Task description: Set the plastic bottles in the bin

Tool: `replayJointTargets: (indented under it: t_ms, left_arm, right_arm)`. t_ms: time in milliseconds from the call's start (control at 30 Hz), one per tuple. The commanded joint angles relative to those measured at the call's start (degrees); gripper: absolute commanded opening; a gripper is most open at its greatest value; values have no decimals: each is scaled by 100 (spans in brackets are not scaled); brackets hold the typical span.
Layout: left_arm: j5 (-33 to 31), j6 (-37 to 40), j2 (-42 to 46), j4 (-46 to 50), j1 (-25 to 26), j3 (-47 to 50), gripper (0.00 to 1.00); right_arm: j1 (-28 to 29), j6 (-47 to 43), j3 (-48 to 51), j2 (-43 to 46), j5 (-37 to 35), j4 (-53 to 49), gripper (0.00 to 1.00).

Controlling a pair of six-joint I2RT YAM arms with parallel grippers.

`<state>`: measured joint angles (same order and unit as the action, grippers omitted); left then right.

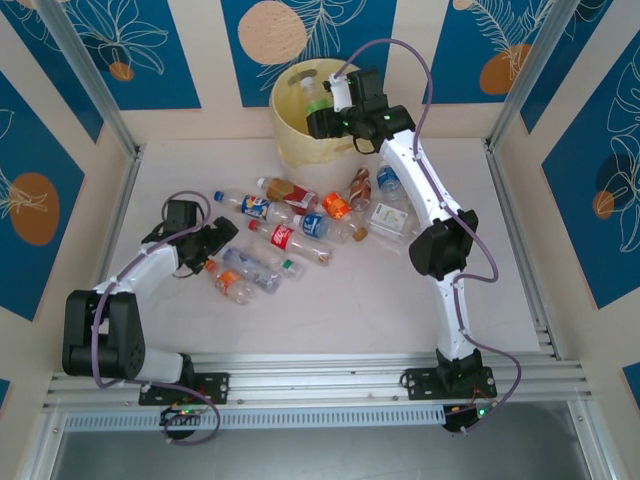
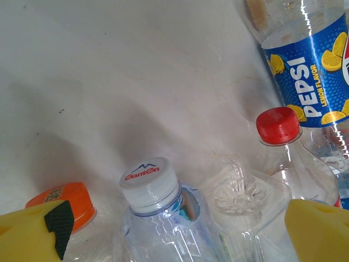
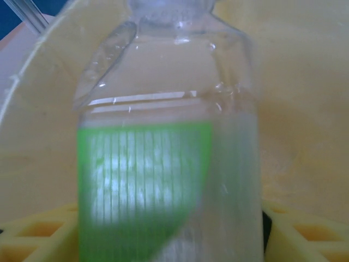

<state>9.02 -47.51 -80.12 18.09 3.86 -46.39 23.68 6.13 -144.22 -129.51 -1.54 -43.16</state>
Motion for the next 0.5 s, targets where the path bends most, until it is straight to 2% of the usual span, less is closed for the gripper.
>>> replayJointTargets:
  t_ms: [0, 233, 467]
  left_arm:
    - [68, 77, -14, 212, -78, -157, 100]
    - [-34, 93, 55, 425, -78, -176, 100]
    - [-406, 220, 209, 1085, -85, -282, 100]
  right_arm:
    - [59, 33, -136, 356, -56, -146, 71]
    - [58, 74, -166, 441, -16, 41, 72]
    - [97, 103, -100, 730, 134, 122, 73]
